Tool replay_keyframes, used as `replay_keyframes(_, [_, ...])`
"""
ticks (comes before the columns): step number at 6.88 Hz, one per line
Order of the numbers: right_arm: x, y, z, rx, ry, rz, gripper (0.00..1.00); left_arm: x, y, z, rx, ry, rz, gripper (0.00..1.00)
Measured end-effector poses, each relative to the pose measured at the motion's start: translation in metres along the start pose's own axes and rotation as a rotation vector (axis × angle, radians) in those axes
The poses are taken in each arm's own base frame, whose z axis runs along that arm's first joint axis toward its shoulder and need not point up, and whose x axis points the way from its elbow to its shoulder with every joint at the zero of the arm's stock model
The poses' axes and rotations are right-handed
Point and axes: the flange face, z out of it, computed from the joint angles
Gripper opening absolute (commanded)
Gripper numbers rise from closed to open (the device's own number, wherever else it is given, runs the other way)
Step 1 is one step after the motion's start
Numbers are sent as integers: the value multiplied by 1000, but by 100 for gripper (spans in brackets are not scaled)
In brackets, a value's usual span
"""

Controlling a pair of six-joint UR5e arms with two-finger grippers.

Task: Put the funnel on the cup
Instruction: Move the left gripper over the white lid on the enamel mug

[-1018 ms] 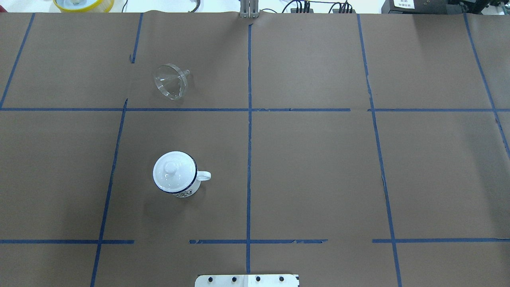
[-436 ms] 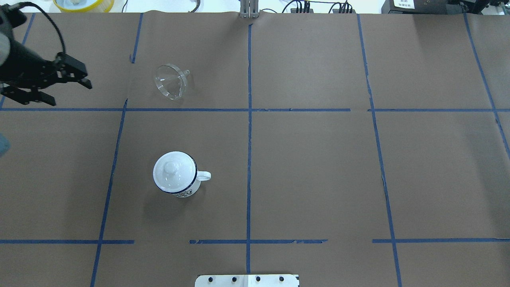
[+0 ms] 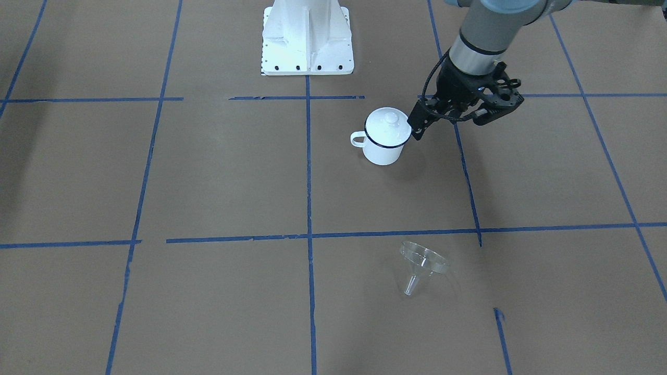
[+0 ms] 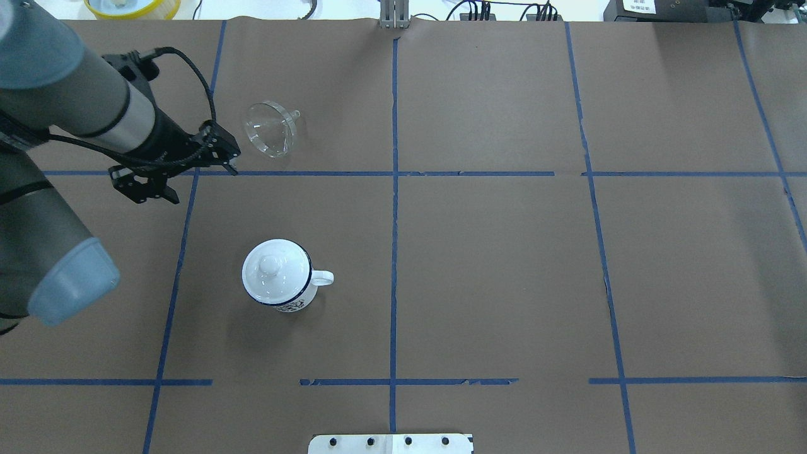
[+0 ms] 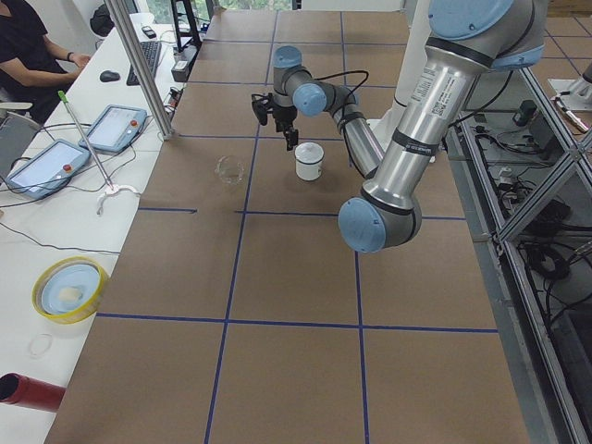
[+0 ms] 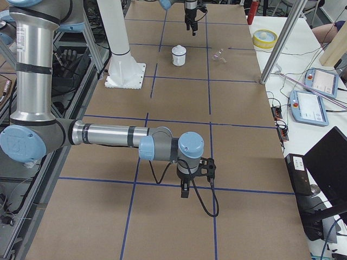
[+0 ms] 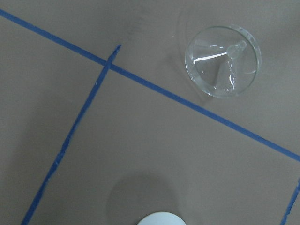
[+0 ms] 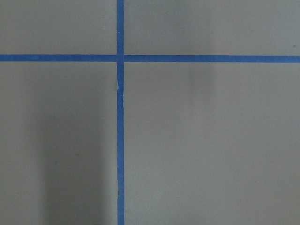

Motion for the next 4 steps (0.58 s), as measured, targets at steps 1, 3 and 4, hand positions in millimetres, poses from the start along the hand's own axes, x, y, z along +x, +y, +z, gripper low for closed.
replay_keyframes(1, [0,0,0,0,0,0,100,7,23,14,3,-19,-11,94])
replay_keyframes(3, [0,0,0,0,0,0,100,12,51,34,15,-42,-24,87])
replay_keyframes(4, [0,0,0,-1,0,1,100,13,61,40,11,-49,-29,87])
